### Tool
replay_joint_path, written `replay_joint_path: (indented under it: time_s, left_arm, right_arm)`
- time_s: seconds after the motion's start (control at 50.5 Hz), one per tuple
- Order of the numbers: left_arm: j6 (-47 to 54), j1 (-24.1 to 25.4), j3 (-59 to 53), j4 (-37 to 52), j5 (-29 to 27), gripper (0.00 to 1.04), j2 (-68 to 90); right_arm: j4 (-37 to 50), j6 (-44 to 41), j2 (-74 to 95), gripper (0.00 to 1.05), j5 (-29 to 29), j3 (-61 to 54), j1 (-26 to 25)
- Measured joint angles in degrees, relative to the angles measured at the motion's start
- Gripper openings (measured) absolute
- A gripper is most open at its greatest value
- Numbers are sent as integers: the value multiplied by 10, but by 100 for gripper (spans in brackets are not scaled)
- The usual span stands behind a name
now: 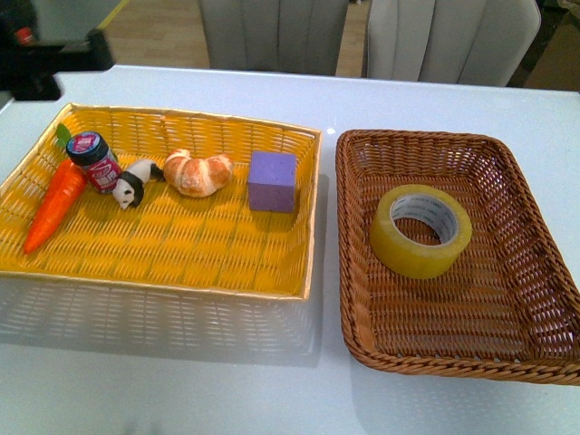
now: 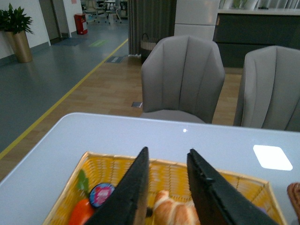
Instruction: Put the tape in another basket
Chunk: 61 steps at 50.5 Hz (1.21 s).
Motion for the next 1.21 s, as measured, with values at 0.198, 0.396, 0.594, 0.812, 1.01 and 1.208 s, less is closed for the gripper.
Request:
replay_joint_path:
  time_s: [0.198,0.396,0.594,0.812,1.01,1.208]
  left_arm:
    - [6,47,-105,-20,58,2,-116]
    - [7,92,-173,-78,95,2,-237]
    - [8,115,-195,-184,121,2,-358]
    - [9,143,-219,-280,146,2,-488]
    - [9,186,-233,-358,189,2,-584]
    - [9,187,-239,-450,191,2,-687]
  right_arm:
    - [0,0,0,96,1,0,0]
    - [0,0,0,96,0,0,0]
    - [0,0,0,96,1,0,0]
    - [0,0,0,96,0,0,0]
    - [0,0,0,96,0,0,0]
    - [0,0,0,96,1,0,0]
